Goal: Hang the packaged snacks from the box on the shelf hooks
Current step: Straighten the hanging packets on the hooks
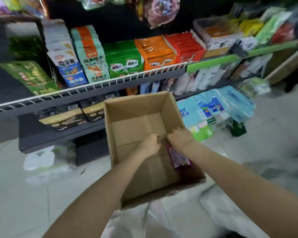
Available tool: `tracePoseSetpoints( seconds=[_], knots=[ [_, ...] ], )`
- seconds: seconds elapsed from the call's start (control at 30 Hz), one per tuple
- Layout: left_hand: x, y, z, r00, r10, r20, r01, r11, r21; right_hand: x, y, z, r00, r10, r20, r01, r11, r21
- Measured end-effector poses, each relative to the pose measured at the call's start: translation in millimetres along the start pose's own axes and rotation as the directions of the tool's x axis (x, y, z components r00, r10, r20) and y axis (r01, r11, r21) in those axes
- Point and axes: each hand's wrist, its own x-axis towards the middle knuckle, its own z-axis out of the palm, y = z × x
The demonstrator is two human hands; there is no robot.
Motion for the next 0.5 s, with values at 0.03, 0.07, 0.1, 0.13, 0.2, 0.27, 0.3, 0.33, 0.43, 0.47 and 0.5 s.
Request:
tracePoseSetpoints(
  seconds=[0.03,0.07,0.1,0.13,0.2,0.27,0.3,0.33,0.43,0.47,0.5],
  knots=[
    [4.0,-2.9,8.6,1.0,-0.029,0.009,0.029,0.999,-0.026,2.1,-1.3,3.7,1.0,-0.023,-0.017,0.023,0.999,-0.045],
    [7.8,-6.8,14.9,0.999,-0.051,0.012,0.052,0.997,-0.055,4.0,-3.0,6.0,0.999,-0.042,-0.027,0.04,0.996,-0.077],
    [10.1,-10.8,19.1,0.998,-0.067,0.011,0.068,0.994,-0.091,5.9,-5.2,6.8,0.998,-0.055,-0.022,0.052,0.993,-0.102],
    [12.0,-14.6,21.8,0.997,-0.081,0.011,0.082,0.988,-0.127,7.5,-7.2,7.0,0.998,-0.058,-0.004,0.057,0.992,-0.117],
    [13.5,-22.0,25.6,0.996,-0.091,0.01,0.091,0.98,-0.178,10.1,-10.4,6.3,0.998,-0.064,0.023,0.066,0.991,-0.113],
    [12.8,-25.6,27.1,0.995,-0.101,0.013,0.101,0.962,-0.253,10.2,-11.8,4.4,0.998,-0.05,0.039,0.052,0.997,-0.054],
    [10.6,-24.9,26.2,0.994,-0.103,0.018,0.104,0.945,-0.311,10.6,-12.0,3.8,0.999,-0.038,0.034,0.038,0.999,-0.004],
    [7.1,-22.2,24.5,0.994,-0.105,0.025,0.107,0.924,-0.368,10.5,-12.2,1.6,0.999,-0.022,0.027,0.02,0.998,0.067],
    [-2.1,-14.9,10.7,0.994,-0.109,0.001,0.092,0.833,-0.546,14.0,-10.2,-8.5,0.998,0.057,-0.036,-0.039,0.921,0.387],
    [-3.4,-14.6,4.1,0.995,-0.097,0.0,0.078,0.795,-0.602,16.8,-8.3,-11.9,0.994,0.092,-0.062,-0.047,0.855,0.516],
    [-5.7,-13.8,-3.6,0.997,-0.073,0.005,0.059,0.77,-0.635,21.6,-6.5,-13.8,0.989,0.122,-0.082,-0.041,0.768,0.64]
  ],
)
